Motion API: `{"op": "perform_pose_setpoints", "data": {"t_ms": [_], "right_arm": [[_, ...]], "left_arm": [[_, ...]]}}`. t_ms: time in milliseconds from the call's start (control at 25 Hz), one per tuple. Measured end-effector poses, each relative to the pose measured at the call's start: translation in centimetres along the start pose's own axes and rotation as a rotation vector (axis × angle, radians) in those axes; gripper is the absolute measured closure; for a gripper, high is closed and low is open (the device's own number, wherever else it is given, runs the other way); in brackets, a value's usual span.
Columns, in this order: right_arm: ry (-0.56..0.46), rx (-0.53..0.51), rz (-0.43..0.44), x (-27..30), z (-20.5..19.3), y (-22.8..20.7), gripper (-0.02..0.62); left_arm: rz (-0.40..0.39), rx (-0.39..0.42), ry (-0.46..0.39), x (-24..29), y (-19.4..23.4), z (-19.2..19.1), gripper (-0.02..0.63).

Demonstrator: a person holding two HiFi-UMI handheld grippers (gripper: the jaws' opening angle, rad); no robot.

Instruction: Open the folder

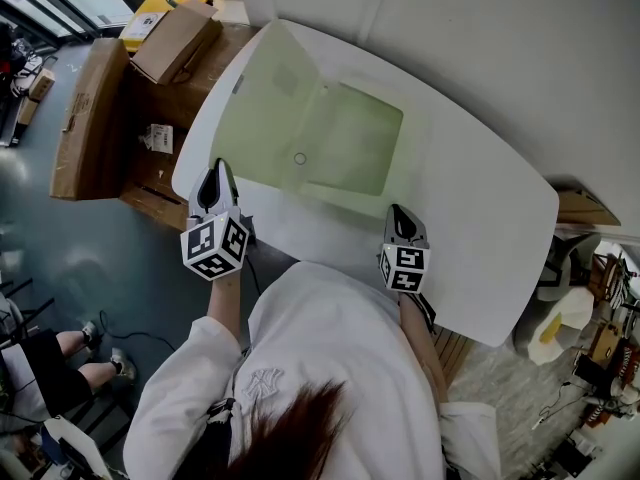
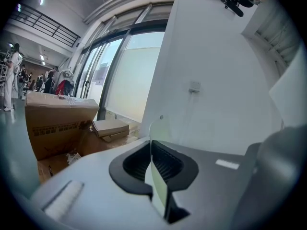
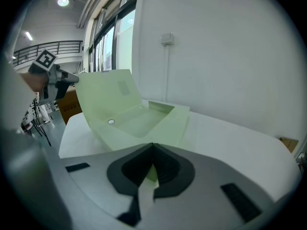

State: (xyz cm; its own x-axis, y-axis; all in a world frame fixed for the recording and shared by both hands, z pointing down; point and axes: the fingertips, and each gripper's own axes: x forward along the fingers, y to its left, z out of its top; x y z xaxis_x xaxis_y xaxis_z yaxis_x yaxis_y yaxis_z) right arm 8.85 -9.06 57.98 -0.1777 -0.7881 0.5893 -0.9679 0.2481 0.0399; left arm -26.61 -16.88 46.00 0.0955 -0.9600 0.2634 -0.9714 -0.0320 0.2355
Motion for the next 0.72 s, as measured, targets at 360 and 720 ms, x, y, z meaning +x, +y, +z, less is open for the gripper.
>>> {"op": "perform_pose_setpoints", "data": {"t_ms": [360, 720], "right_arm": [[-0.001, 0.001, -0.002, 0.0, 0.0, 0.0, 0.589], [-0.002, 0.003, -0.003, 0.0, 0.1, 0.1, 0.589]], "left_arm": [[0.034, -0.017, 0.017, 0.5, 1.5, -0.6, 0.589], [0.090, -0.039, 0.051, 1.3, 4.0, -1.8, 0.583]]}}
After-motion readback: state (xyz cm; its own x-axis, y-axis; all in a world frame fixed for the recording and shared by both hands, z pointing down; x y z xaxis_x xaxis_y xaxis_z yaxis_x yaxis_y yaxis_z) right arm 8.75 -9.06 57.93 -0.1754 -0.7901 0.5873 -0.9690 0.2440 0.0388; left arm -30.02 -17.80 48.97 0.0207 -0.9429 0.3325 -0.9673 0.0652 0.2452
